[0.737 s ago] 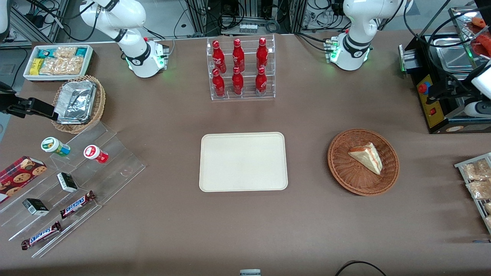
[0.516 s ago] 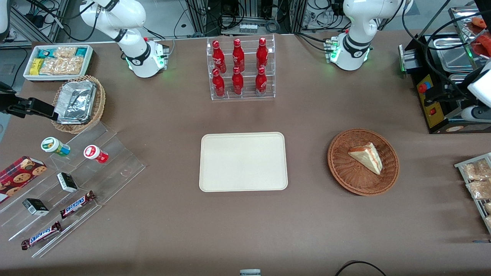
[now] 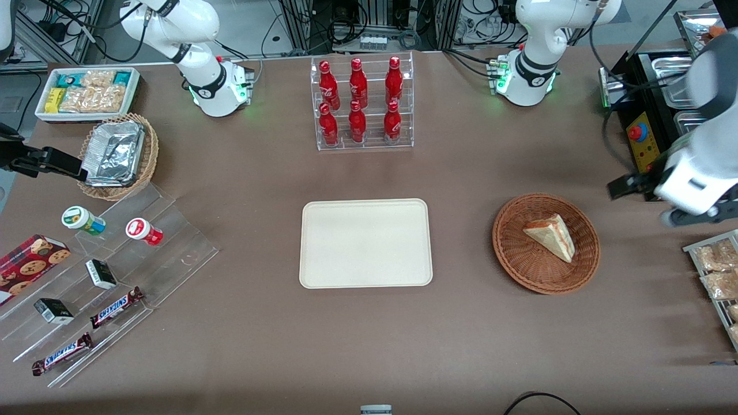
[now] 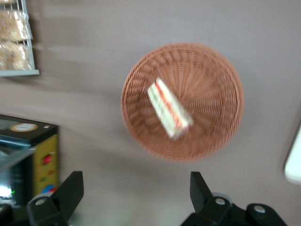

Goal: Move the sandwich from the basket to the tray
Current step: 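Move the left gripper over the wrapped sandwich in the wicker basket, then lower the left gripper and close it on the sandwich, then lift the sandwich and carry it toward the cream tray, then lower the sandwich onto the tray and open the left gripper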

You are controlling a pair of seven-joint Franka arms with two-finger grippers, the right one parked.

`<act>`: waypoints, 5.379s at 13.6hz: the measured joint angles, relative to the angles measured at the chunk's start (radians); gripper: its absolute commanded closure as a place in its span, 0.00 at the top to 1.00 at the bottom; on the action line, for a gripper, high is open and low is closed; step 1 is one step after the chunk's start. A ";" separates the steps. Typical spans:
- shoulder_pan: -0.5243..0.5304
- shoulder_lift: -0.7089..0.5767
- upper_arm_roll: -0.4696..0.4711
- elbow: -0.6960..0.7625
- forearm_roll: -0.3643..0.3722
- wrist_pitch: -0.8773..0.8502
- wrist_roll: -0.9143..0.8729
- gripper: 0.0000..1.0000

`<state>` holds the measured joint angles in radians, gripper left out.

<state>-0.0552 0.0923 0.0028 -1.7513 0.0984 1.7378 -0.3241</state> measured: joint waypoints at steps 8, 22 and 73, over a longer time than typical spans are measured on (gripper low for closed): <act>-0.026 -0.032 -0.001 -0.454 0.001 0.578 -0.652 1.00; -0.042 0.130 0.004 -0.501 0.000 0.679 -0.693 0.44; -0.701 0.472 -0.018 0.511 0.005 0.051 -0.755 1.00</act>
<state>-0.7562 0.5644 -0.0152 -1.2401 0.1038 1.7889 -1.0796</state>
